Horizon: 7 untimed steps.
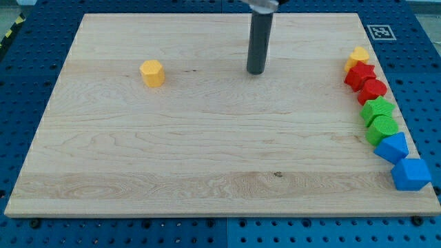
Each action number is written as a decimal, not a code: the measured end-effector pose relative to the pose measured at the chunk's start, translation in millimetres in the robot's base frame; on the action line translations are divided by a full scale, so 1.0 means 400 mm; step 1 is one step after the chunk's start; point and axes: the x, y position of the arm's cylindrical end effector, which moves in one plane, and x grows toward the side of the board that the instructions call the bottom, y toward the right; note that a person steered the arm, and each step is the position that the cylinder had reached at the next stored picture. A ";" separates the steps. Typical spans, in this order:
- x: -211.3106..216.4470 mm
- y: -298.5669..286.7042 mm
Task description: Move your arm towards center left
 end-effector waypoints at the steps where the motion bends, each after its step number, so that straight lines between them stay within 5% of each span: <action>1: 0.101 -0.035; 5: 0.141 -0.094; 7: 0.187 -0.349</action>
